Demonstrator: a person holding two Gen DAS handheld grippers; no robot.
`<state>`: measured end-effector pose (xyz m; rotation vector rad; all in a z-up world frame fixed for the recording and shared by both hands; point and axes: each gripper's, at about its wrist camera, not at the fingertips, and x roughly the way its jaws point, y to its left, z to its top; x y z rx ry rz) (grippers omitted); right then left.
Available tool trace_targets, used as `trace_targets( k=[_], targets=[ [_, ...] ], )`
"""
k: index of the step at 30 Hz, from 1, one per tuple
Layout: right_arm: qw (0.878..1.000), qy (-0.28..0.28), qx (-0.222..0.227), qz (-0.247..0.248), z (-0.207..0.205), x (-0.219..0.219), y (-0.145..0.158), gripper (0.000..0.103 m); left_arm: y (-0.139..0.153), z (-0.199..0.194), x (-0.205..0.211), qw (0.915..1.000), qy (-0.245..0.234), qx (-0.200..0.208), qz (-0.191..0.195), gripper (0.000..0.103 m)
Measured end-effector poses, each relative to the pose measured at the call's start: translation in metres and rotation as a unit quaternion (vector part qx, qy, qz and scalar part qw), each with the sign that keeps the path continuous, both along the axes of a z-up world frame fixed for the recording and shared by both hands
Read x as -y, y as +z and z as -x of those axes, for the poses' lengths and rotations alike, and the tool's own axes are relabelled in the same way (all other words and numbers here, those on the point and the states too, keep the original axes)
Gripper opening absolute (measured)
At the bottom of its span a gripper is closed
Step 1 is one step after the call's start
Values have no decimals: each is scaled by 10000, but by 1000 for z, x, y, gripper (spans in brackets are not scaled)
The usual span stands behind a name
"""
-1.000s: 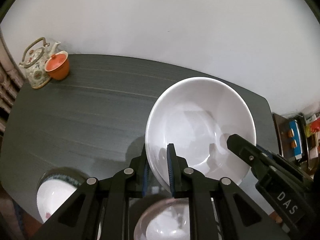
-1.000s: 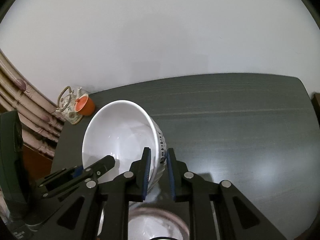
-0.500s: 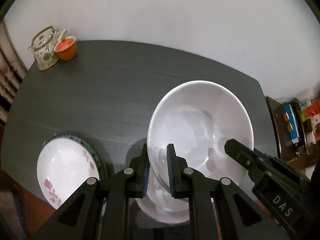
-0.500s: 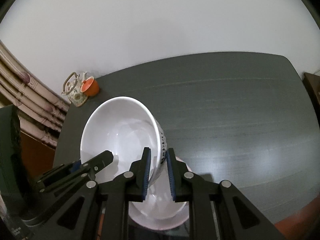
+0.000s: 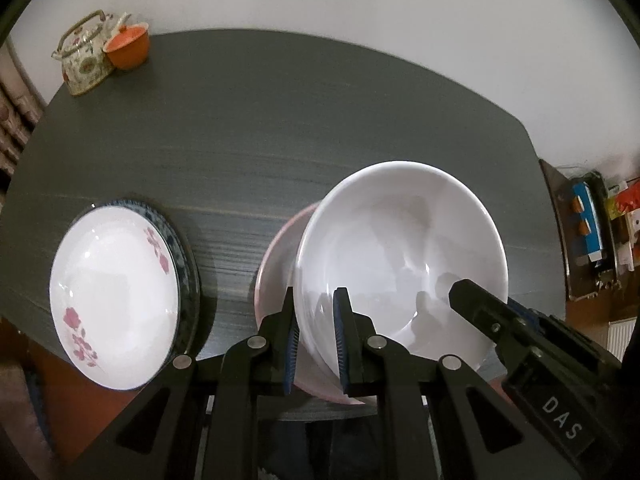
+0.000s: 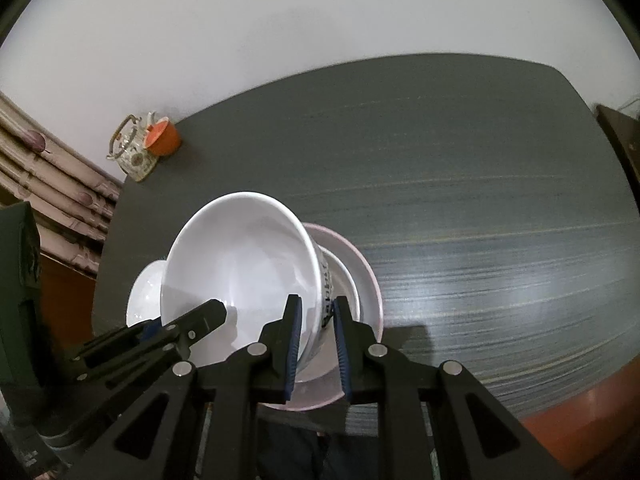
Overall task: Organize plates and bowls
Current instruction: 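Lower the 'Rabbit' bowl into the nested bowls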
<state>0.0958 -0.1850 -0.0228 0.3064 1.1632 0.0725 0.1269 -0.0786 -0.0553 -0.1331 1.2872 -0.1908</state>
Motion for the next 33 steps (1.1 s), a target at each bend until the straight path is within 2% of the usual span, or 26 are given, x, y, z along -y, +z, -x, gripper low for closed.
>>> trace_targets(
  k=[11,33],
  targets=[
    [9997,-24,-237,5,2,1,-24,17,-23,-4,3,9996,-38,-196,-179,13],
    [9995,26,-304,-15,0,5,-33,19,-24,-1,20,9968,-233,130,-759,14]
  ],
)
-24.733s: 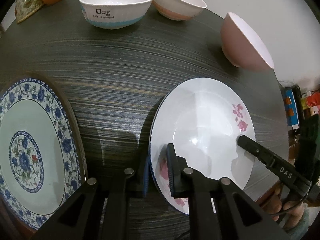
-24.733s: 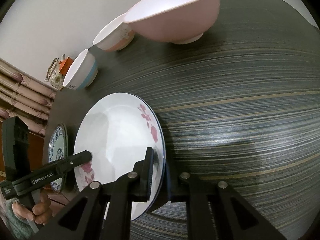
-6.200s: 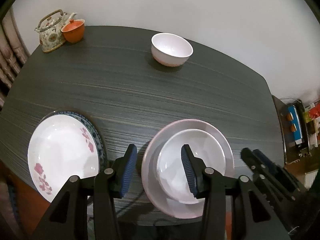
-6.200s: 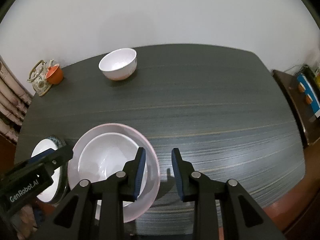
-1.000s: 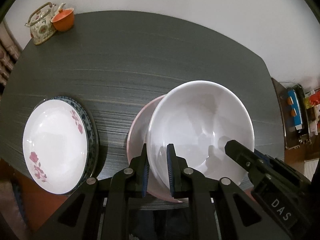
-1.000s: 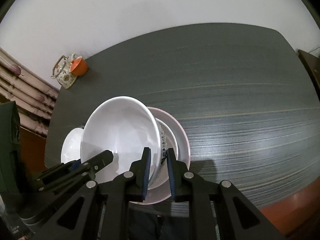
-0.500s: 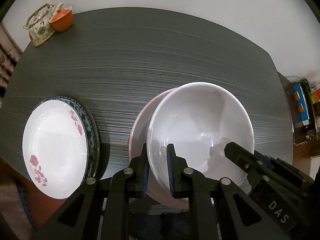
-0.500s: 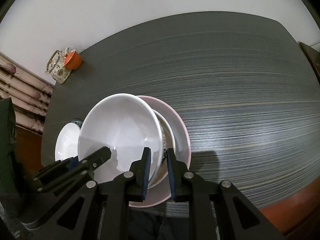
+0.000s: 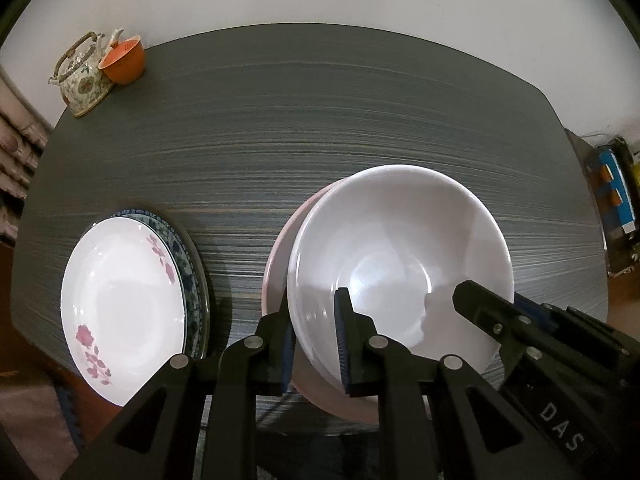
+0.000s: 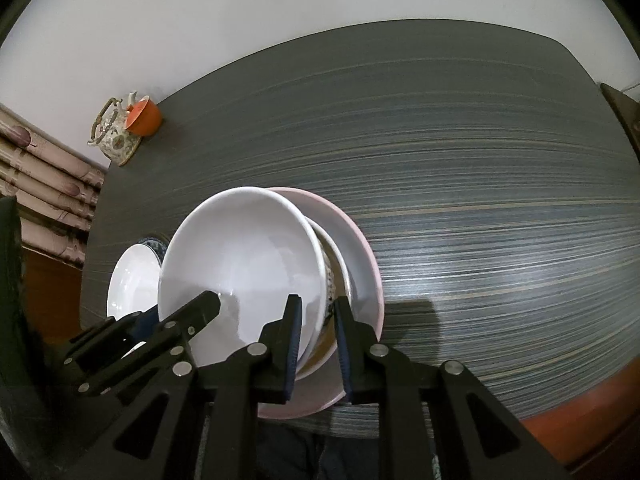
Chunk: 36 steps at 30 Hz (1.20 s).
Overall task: Organize plates and bowls
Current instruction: 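Lower the 'Rabbit' bowl into the nested bowls, then grasp the rim of the nested bowl stack with the right gripper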
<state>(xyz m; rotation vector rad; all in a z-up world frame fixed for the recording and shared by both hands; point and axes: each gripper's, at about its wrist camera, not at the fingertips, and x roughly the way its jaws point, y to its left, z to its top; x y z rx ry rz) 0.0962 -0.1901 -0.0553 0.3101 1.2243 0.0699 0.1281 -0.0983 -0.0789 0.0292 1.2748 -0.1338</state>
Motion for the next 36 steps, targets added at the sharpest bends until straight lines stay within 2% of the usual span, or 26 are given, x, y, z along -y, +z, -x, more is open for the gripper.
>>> trace_targets(
  k=[12,18,21,28,32,36],
  targets=[
    [9999,-56,6,94,5,-2,0,21,-2,1,2,10000,-13,-60,24,17],
    [10000,-80,-45,-14,4,4,1,21,6,2,-8,9995,-22,44,304,26],
    [9999,-99,1,-28,8,8,5,29,14,2,-15,9989,8,110,460,30],
    [9995,-208,187,-115,16,17,24,30,29,0,-49,9957,421,133,818,33],
    [9992,-268,285,-73,21,25,34,30,30,-2,-70,9932,728,63,912,34],
    [9990,-392,192,-15,25,36,32,30,25,-1,-82,9906,914,-94,1013,34]
  ],
)
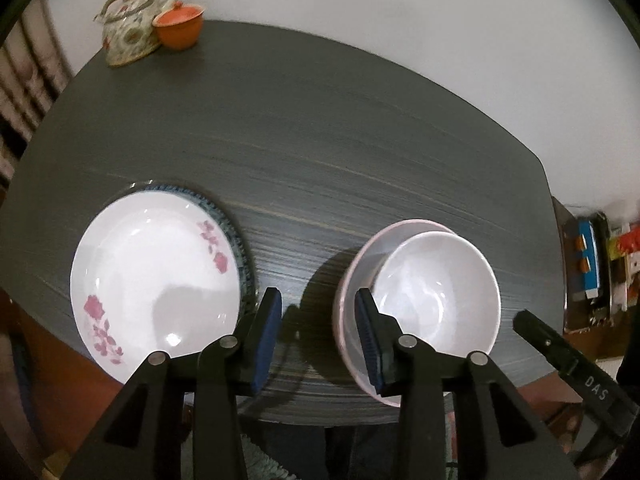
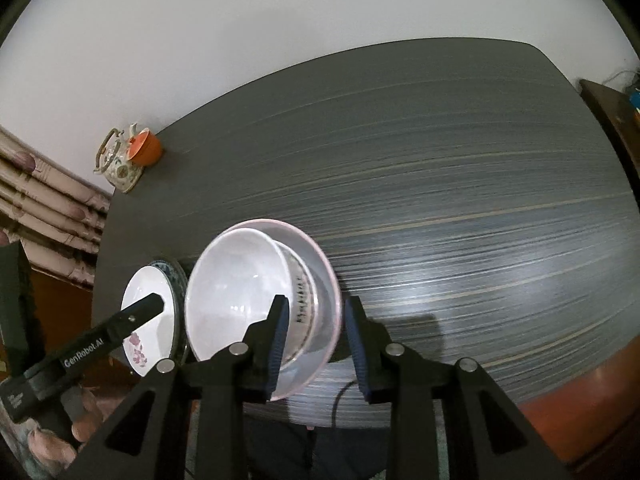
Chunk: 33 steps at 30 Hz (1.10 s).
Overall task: Organize plates and bowls
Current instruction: 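Grasp the rim of the nested bowl stack with the right gripper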
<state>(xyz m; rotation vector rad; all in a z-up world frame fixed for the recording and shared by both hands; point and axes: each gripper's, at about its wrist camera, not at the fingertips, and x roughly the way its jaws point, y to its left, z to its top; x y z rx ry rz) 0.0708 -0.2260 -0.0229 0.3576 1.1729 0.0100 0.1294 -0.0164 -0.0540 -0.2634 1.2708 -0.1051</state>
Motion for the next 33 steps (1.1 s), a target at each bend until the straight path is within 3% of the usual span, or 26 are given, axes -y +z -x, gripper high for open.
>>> trace_targets(
  k=[10,33],
  targets=[
    [9995,-108,-292,-63,-3,5,-22,30,-21,1,-1,9991,57,-401,134,34],
    [9978,-61,-602,252,-14,-9,-49,29,-49,-12,3,9971,-76,-721,239,30]
  ],
)
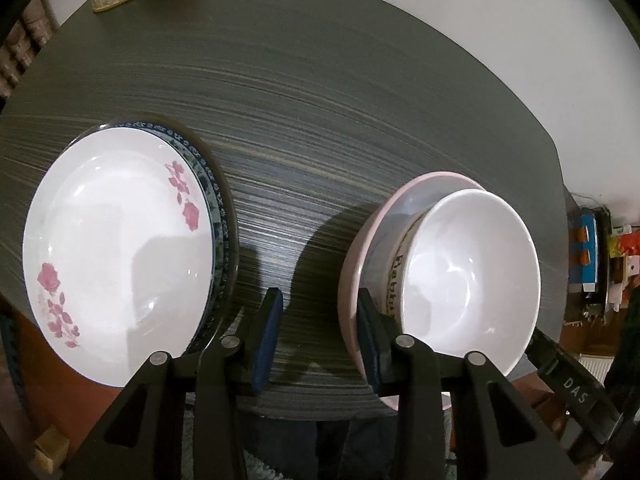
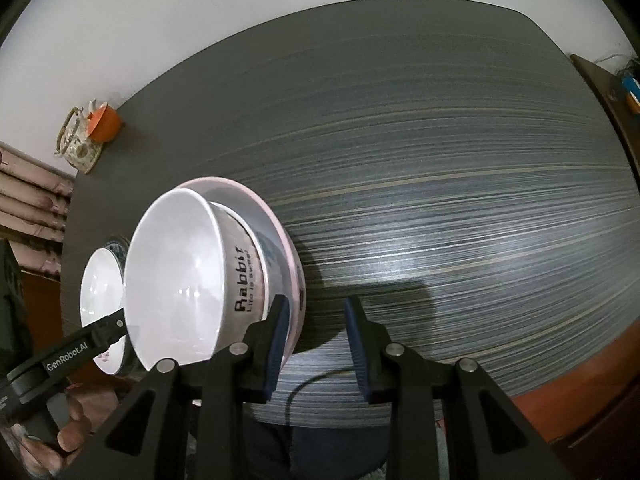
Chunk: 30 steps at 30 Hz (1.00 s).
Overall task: Organize plates and bowls
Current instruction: 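Grasp the rim of the nested bowl stack with the right gripper, then lift and carry the bowl stack over the plate stack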
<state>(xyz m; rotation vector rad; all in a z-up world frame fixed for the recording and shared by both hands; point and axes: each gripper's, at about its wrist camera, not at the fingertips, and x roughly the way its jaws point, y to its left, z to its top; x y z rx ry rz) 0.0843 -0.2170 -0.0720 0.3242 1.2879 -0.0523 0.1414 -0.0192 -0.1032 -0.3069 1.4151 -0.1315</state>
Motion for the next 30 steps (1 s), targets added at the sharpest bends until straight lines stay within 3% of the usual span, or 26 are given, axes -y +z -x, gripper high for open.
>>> trace_targets(
  k=[11,16,30],
  targets=[
    [10000,-23,-41,-62,-9,-8,-11,21,-4,-7,2,9998,-73,26,160,17],
    [9998,-49,-48,-177,-7,-5,-13,19,-2,-6,3,9996,-146,97,222,6],
    [9991,-76,32,-406,-5,0,-15,10,0,-4,20,9995,-243,197,51,5]
  ],
)
